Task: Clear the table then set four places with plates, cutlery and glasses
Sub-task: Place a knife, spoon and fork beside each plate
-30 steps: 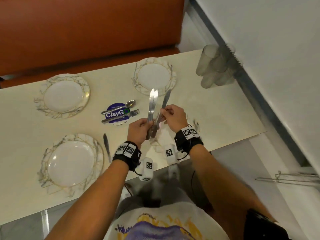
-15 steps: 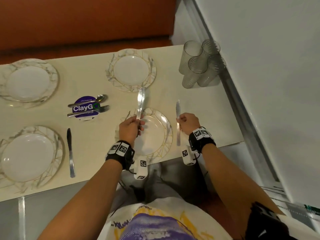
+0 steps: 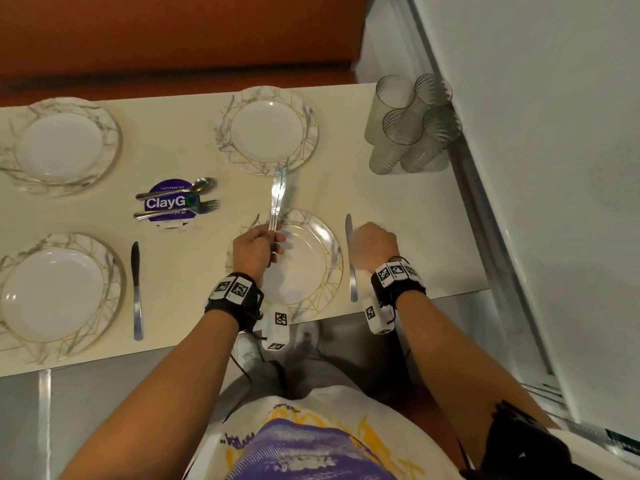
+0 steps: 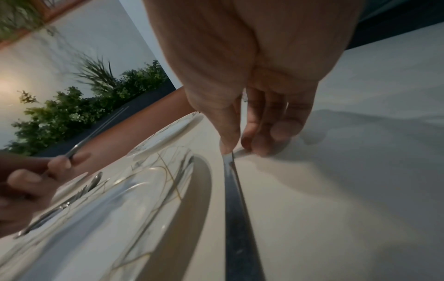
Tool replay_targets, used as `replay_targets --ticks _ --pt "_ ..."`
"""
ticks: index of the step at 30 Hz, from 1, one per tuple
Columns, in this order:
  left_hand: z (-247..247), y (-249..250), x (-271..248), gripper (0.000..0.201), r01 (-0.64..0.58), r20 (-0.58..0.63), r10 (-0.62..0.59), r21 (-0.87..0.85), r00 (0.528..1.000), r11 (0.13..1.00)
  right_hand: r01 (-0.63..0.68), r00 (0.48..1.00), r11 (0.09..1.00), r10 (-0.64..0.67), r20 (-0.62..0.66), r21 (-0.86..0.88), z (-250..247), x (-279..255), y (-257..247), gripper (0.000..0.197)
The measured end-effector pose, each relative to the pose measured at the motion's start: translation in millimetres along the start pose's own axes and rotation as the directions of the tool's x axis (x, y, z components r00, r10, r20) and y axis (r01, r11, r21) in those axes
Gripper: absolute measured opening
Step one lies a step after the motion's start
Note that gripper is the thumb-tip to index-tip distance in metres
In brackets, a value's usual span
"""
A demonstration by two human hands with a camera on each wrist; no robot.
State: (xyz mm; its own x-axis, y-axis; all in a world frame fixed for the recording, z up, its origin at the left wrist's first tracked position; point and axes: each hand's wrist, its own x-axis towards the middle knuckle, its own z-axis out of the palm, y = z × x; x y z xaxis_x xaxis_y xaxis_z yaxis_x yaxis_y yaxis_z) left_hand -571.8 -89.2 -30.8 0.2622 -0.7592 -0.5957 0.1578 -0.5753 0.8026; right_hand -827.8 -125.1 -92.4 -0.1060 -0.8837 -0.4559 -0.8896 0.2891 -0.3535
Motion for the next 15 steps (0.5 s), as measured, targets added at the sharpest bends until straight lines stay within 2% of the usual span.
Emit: replay_targets --ticks 2,4,10,15 --pt "-1 0 2 0.029 0.005 -0.007 -0.005 -0.003 1.0 1.0 0.079 0.997 0.987 -0.075 -0.031 0.138 -7 -8 0 0.035" --pt "-2 0 2 0.029 0.004 -0.011 -0.004 -0.004 1.0 1.0 0.13 0.991 0.982 -0.127 -0.03 0.134 -11 -14 0 0.052" --pt "-1 2 3 0.029 -0.01 -0.007 0.01 0.0 1.0 1.0 0.143 0.99 0.974 -0.142 -0.022 0.178 -3 -16 4 0.056" --pt "2 1 4 0.029 0.002 0.004 -0.002 -0.003 1.0 1.0 0.173 0.985 0.974 -0.174 -0.009 0.148 -1 -20 5 0.055"
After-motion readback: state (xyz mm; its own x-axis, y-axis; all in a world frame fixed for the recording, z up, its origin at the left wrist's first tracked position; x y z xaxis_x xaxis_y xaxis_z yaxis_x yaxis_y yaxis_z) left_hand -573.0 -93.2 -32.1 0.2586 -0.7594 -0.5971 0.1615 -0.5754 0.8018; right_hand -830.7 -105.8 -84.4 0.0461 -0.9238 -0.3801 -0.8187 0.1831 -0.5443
